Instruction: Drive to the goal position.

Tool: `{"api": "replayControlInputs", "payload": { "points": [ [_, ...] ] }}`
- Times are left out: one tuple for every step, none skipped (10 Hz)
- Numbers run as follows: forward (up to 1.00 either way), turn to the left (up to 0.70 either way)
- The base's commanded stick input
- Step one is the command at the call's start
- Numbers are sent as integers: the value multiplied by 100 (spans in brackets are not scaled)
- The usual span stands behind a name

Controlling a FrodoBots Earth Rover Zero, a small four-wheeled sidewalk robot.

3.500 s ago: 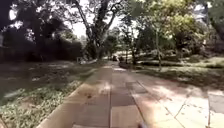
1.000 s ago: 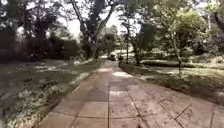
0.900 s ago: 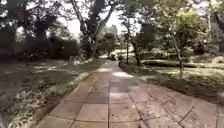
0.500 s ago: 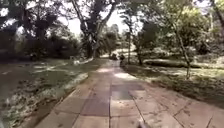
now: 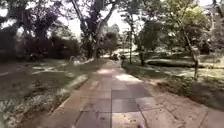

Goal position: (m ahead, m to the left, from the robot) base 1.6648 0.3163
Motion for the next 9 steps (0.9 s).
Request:
{"api": "replayControlInputs", "payload": {
  "points": [
    [70, -35],
    [70, -12],
    [70, 0],
    [70, 0],
    [70, 0],
    [70, 0],
    [70, 0],
    [70, 0],
    [70, 0]
  ]
}}
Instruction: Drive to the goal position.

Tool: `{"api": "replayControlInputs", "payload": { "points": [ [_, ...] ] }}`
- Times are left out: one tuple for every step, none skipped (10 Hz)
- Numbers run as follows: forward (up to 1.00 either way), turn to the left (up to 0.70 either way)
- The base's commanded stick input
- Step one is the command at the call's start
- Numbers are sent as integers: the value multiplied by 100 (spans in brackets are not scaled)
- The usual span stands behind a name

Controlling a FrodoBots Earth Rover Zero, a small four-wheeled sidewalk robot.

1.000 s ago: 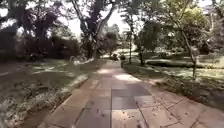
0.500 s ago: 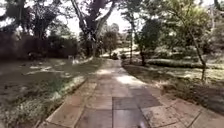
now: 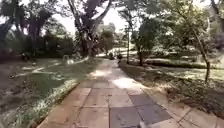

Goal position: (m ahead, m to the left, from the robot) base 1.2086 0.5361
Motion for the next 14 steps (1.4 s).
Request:
{"api": "replayControlInputs", "payload": {
  "points": [
    [70, 0],
    [70, 0],
    [70, 0],
    [70, -2],
    [70, -6],
    [70, -4],
    [70, -3],
    [70, -1],
    [70, 0],
    [70, 0],
    [70, 0],
    [70, 0],
    [70, 0],
    [70, 0]
  ]
}}
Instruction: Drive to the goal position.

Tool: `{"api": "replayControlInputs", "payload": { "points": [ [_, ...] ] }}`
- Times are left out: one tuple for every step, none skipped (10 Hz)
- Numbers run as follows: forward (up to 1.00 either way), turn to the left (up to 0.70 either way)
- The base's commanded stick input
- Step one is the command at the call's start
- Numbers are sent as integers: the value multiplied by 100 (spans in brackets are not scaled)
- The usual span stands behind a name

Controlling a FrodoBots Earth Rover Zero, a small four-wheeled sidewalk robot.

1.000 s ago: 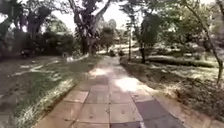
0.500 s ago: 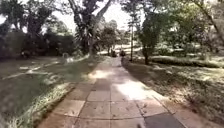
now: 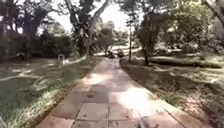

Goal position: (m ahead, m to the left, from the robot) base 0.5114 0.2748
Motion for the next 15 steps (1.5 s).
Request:
{"api": "replayControlInputs", "payload": {
  "points": [
    [70, 0],
    [70, 0],
    [70, 0],
    [70, 0],
    [70, 0],
    [70, 0],
    [70, -17],
    [70, -15],
    [70, -14],
    [70, -13],
    [70, -11],
    [70, -10],
    [70, -8],
    [70, -7],
    [70, -6]
  ]
}}
